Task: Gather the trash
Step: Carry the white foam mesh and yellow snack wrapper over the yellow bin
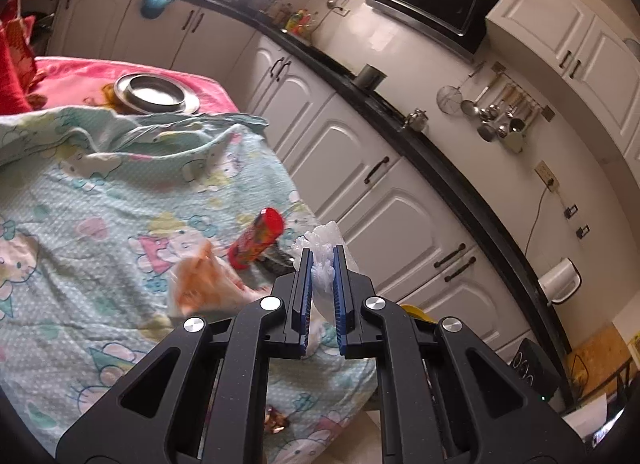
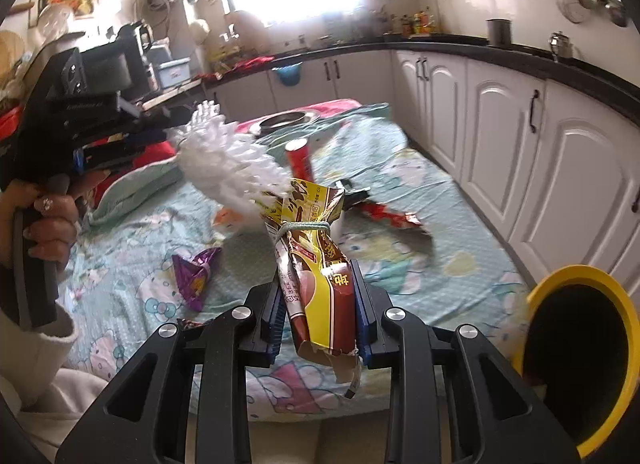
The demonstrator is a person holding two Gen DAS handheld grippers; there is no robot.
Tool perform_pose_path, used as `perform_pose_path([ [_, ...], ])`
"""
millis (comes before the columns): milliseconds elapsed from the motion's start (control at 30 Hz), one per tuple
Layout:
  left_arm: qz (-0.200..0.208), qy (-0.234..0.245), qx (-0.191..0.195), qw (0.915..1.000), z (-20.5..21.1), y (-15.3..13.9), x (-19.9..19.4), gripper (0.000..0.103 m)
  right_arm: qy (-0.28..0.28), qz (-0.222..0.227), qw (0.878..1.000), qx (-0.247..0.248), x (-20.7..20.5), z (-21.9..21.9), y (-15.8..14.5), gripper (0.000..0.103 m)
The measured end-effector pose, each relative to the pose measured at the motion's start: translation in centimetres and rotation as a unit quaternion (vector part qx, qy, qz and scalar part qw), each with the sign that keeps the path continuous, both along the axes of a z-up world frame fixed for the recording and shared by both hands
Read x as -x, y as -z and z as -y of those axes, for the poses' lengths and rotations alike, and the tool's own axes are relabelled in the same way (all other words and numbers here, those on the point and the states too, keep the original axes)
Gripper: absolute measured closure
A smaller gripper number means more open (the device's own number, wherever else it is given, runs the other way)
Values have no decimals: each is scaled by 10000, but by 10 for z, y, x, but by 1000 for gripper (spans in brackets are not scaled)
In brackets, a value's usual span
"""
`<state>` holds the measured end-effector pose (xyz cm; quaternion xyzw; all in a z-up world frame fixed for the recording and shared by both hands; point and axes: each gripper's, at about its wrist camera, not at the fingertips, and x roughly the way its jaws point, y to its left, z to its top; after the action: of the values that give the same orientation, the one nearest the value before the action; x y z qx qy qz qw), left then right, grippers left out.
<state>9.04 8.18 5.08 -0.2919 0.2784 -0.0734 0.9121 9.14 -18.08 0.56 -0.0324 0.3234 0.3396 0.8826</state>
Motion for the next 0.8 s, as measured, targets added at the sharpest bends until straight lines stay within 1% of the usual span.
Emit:
perform_pose_path([
  [200, 128, 257, -125, 9995, 24, -9, -5, 98, 359, 20, 9993, -112, -5, 27, -4, 76],
  [400, 205, 497, -267, 9982, 49, -13, -12, 98, 743, 89, 9971, -160, -10, 52, -7, 76],
  [800, 248, 1037, -620, 9924, 109, -11, -30, 98, 1630, -24, 9861, -328, -20, 110, -5, 76],
])
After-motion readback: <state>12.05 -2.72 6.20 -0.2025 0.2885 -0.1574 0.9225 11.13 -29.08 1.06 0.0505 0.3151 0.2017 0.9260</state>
